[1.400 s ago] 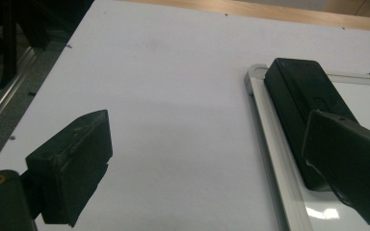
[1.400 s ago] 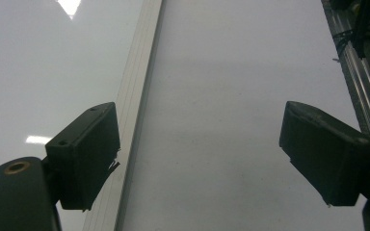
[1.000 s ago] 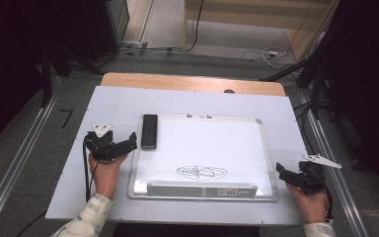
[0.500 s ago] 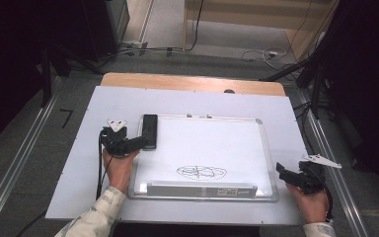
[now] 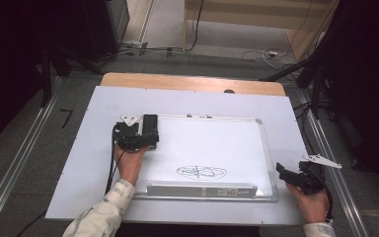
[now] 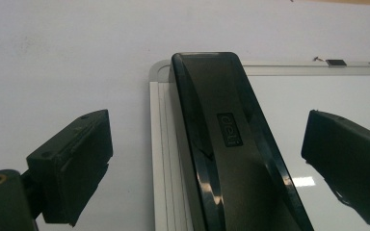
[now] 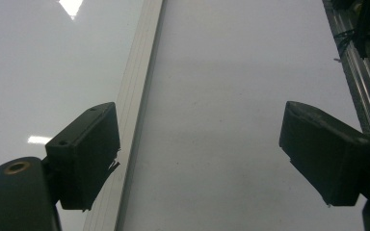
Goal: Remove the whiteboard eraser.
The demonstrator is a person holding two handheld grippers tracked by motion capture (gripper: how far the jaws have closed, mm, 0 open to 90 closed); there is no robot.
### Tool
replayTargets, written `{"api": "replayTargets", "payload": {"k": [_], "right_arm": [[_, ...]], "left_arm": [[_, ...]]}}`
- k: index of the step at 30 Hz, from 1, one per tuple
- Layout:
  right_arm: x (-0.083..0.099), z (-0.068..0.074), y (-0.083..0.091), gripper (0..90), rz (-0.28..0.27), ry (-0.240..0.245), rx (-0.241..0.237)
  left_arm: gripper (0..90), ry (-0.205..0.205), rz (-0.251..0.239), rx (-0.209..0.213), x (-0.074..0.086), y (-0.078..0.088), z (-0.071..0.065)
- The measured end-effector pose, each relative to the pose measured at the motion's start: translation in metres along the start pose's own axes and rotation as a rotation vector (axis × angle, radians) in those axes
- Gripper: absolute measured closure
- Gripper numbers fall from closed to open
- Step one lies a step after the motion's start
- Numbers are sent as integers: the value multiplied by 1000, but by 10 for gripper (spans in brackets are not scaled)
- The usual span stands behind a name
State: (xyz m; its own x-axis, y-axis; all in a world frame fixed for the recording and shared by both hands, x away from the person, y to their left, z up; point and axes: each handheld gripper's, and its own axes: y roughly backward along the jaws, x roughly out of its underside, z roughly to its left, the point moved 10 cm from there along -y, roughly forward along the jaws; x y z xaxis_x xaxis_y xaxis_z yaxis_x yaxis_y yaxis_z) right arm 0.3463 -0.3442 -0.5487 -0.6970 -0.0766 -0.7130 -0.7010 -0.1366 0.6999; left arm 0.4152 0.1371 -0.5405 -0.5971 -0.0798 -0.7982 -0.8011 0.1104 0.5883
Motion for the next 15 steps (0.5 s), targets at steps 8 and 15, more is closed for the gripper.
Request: {"api": "replayTargets", "payload": {"k": [8,15], "right_arm": [[0,0,0,129,1,-2,1],[0,0,0,129,-1,0,1]], "left_arm": [[67,-15,9,-16,-6,-13,-5],[85,-19,33,-28,-9,-26,-6]]}}
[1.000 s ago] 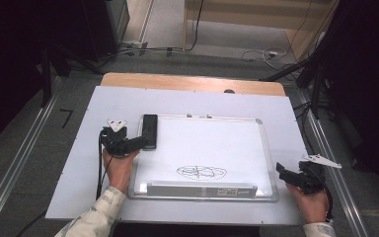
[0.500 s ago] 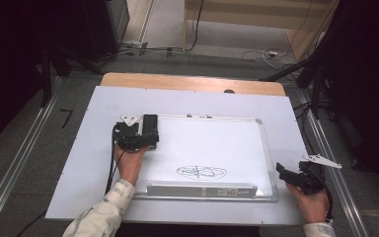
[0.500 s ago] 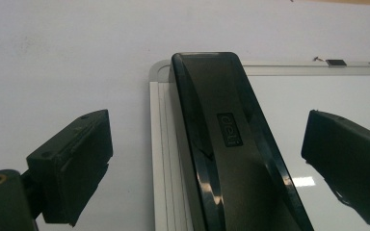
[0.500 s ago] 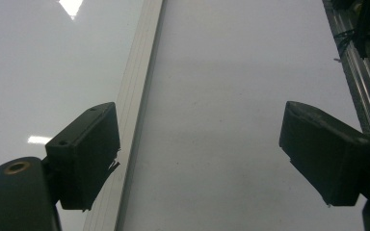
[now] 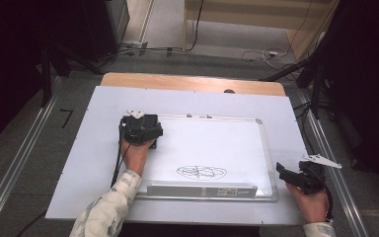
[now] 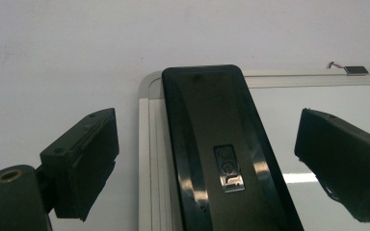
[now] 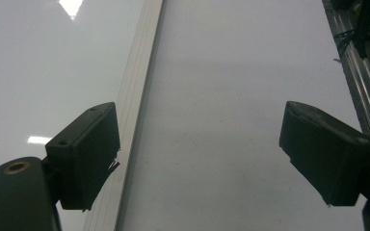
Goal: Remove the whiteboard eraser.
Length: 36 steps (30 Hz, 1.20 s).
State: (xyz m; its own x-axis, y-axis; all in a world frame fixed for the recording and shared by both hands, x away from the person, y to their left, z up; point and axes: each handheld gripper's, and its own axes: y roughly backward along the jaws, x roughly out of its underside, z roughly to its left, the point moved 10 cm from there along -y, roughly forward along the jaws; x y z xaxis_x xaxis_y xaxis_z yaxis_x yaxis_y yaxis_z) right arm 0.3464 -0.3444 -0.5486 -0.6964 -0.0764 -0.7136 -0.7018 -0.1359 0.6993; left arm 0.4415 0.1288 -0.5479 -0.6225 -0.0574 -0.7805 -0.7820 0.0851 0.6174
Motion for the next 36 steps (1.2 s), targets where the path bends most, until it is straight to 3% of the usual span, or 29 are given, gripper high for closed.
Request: {"api": "replayTargets", "payload": {"k": [7,16,25,30,36], "right_arm": [[0,-1,0,129,0,-1,-1],[0,-1,0,129,0,-5,-1],[0,-1,0,129,0,-3,-1],[0,-1,0,129,-1,-3,0],[0,-1,0,129,0,-1,0]], "left_arm": [[133,0,20,0,2,-9,-4],[213,-30,26,-2,0,-15,-10],[365,-36,30,-17,2,-18,-7],[377,-33,35,2,2,-18,-8],[333,1,50,15,4,-20,-8]]}}
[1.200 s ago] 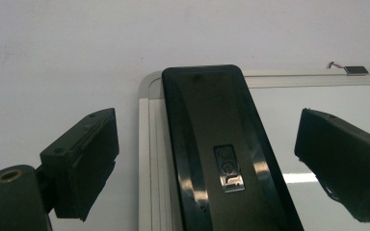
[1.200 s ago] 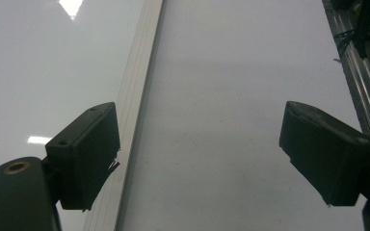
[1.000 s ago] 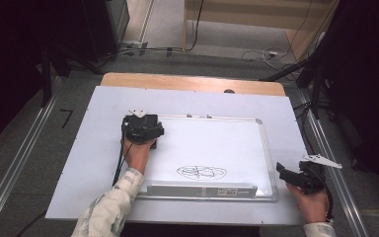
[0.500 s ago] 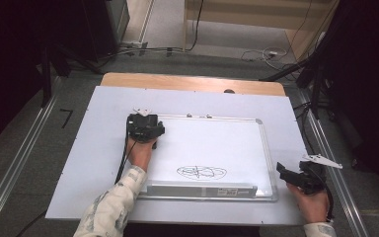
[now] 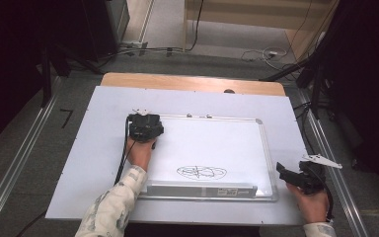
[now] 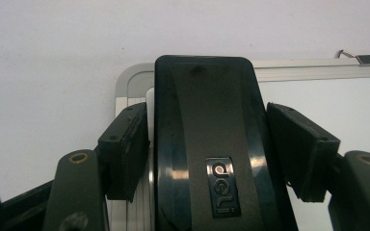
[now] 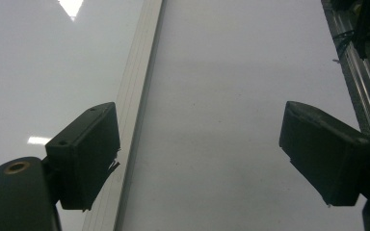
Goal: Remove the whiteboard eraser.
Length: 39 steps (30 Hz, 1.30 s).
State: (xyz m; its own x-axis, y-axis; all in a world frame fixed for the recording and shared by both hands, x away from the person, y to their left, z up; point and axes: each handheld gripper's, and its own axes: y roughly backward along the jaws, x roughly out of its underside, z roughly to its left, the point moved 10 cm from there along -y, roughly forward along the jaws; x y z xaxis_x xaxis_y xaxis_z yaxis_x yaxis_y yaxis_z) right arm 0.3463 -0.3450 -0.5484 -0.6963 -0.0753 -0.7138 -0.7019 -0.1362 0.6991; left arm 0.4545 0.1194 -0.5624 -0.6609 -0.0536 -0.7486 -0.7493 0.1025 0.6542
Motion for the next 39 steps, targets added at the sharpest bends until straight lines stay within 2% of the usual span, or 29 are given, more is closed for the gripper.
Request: {"api": "replayTargets", "payload": {"k": [5,6,7,10,28,29,33,39], "right_arm": [[0,0,-1,129,-1,3,1],[0,0,0,129,0,1,1],[0,0,0,129,0,1,1],[0,0,0,129,0,-1,2],[0,-1,0,129,-2,0,2],[0,-1,0,129,-3,-1,1],[0,-1,-1,129,-2,2,1],[0,0,0,129,0,1,2]], "left_arm": [[329,-36,7,-20,3,-1,-3],[331,-35,8,-22,3,-1,-3],[378,-30,5,-22,2,0,-3],[392,-34,0,-17,1,0,-2],[397,-64,-16,-18,0,3,-2],[397,-69,-14,-10,0,4,-2],[396,-80,-55,20,-8,17,-7],[396,-99,-59,60,-9,37,-13]]}}
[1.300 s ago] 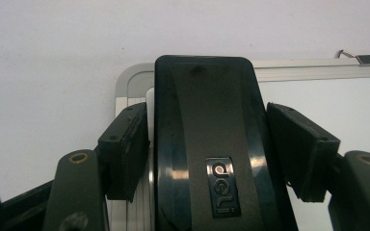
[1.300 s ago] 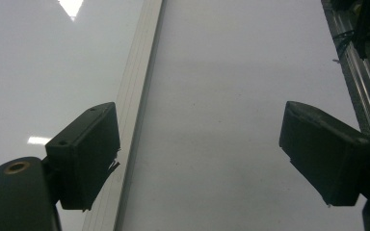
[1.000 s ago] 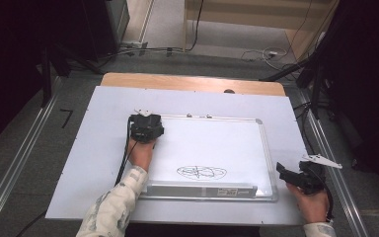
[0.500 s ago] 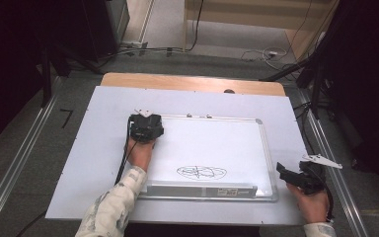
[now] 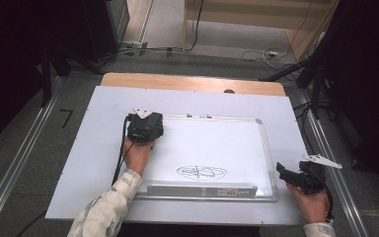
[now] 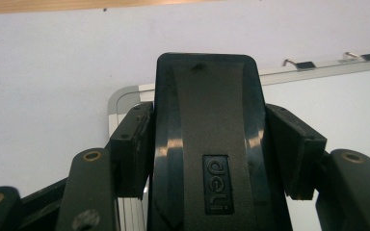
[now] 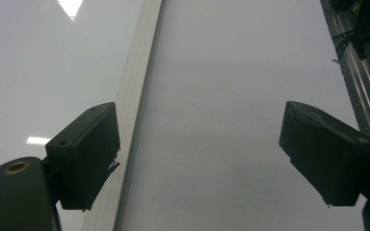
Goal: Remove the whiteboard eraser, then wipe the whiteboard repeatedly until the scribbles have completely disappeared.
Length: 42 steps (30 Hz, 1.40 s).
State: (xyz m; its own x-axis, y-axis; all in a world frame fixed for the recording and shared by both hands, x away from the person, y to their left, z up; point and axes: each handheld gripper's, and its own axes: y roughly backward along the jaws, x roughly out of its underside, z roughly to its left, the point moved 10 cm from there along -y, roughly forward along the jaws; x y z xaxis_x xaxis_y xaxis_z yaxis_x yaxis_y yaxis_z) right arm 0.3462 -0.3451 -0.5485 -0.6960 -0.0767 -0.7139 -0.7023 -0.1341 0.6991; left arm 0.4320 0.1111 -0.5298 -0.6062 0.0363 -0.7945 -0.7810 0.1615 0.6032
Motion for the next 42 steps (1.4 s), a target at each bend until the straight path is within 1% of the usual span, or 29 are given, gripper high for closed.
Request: {"api": "replayTargets", "payload": {"k": [6,7,8,10,13,16,34,39,42], "right_arm": [[0,0,0,129,-1,2,-1],[0,0,0,129,-2,3,-1],[0,0,0,129,-1,2,-1],[0,1,0,129,0,1,0],[-1,1,0,129,0,4,0],[-1,1,-1,129,1,4,0],[-1,2,-1,129,2,6,1],[-1,3,-1,129,2,7,0],[-1,3,-2,129,2,8,0]], "left_arm": [[396,-11,1,36,4,15,-4],[396,-4,-2,42,4,17,-5],[396,-5,-2,46,5,19,-5],[396,-12,3,54,7,21,-7],[395,-5,-3,64,8,23,-9],[395,-11,-3,77,10,27,-11],[395,-7,-14,94,15,37,-13],[395,-9,-18,104,15,39,-18],[395,-19,-14,109,16,39,-21]]}}
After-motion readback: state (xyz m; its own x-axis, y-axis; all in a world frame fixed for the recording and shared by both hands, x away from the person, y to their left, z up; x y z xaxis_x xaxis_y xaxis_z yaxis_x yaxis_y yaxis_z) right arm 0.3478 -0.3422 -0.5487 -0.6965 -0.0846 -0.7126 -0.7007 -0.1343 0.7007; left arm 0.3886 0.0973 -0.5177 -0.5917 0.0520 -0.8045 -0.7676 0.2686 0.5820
